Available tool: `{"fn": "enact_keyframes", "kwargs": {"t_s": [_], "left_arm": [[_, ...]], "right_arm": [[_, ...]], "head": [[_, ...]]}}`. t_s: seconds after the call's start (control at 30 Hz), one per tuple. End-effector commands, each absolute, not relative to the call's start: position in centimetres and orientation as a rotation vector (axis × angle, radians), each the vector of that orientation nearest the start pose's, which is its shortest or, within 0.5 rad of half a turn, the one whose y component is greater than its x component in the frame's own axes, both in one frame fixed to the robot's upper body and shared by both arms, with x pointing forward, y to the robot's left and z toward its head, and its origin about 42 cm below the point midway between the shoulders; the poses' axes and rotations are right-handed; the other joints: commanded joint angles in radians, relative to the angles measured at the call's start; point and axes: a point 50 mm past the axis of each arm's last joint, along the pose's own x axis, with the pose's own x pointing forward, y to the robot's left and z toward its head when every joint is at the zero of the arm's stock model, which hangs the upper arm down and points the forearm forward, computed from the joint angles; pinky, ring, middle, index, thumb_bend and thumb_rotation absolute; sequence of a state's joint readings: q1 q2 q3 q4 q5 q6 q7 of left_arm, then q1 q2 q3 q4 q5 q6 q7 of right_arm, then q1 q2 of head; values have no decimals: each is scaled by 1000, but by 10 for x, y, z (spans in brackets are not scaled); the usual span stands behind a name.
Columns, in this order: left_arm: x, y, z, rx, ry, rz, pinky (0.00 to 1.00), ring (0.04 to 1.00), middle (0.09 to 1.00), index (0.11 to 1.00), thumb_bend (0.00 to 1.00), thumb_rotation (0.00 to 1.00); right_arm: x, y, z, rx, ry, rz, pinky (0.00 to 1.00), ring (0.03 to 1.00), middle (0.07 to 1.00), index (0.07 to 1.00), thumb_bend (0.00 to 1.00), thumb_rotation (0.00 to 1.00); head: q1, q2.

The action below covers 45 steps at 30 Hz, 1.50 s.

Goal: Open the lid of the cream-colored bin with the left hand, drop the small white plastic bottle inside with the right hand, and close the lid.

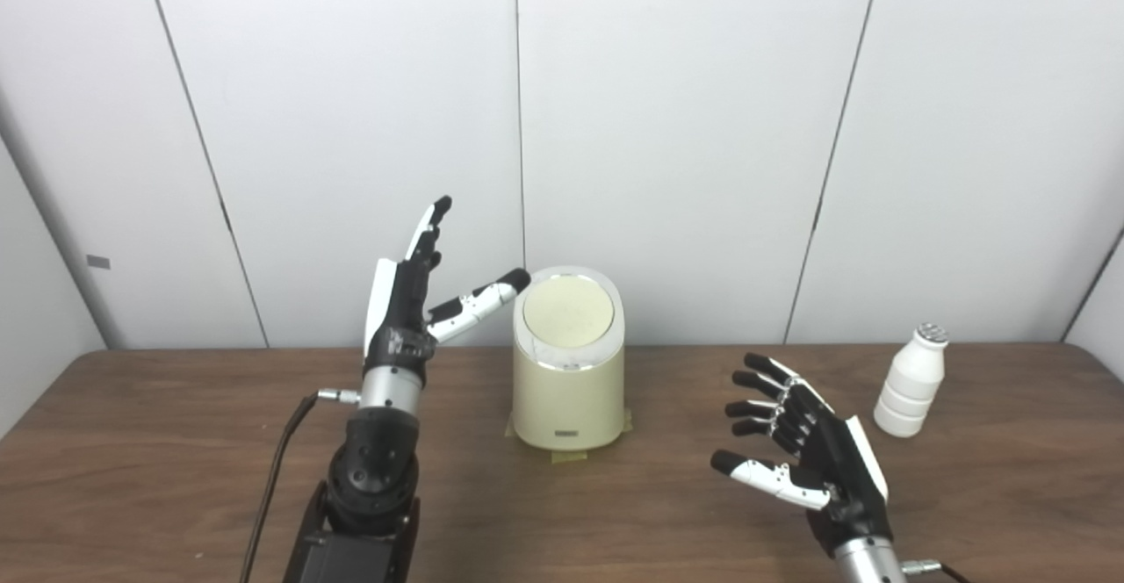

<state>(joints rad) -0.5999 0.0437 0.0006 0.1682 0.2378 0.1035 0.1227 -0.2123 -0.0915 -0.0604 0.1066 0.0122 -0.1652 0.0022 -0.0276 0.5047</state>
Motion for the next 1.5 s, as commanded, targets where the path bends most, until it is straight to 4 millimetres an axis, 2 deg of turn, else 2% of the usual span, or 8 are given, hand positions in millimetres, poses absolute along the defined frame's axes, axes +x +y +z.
{"fn": "enact_keyframes", "kwargs": {"t_s": [0.0,0.13,0.3,0.37,0.67,0.93,1.33,1.47], "left_arm": [[460,167,296,307,-449,70,999,1000,1000,1000,910,357],[471,159,298,365,-446,62,963,1000,1000,1000,939,358],[481,154,296,427,-446,3,996,1000,1000,1000,939,310],[484,151,296,460,-442,-1,954,1000,1000,1000,951,302],[495,145,294,626,-379,-49,936,1000,1000,1000,936,188],[497,143,286,765,-382,-52,1000,1000,1000,1000,901,119],[495,134,283,1060,-422,18,1000,1000,1000,1000,900,99],[495,132,283,1167,-429,49,960,1000,1000,1000,928,89]], "right_arm": [[356,-243,166,-88,-364,0,564,640,767,800,844,216],[356,-242,166,-91,-363,-5,565,643,768,798,844,214],[356,-241,166,-103,-363,2,576,664,779,807,840,215],[355,-239,167,-111,-366,8,574,660,782,813,832,211],[358,-237,167,-114,-370,-3,555,648,774,801,829,199],[358,-234,170,-100,-377,-9,554,649,778,800,841,186],[360,-231,171,-92,-382,-11,553,627,770,798,852,196],[361,-230,171,-89,-383,-10,550,619,771,797,854,201]], "head": [[-1,2],[3,3],[0,1],[-1,1],[-12,-4],[-16,-1],[-17,6],[-17,7]]}}
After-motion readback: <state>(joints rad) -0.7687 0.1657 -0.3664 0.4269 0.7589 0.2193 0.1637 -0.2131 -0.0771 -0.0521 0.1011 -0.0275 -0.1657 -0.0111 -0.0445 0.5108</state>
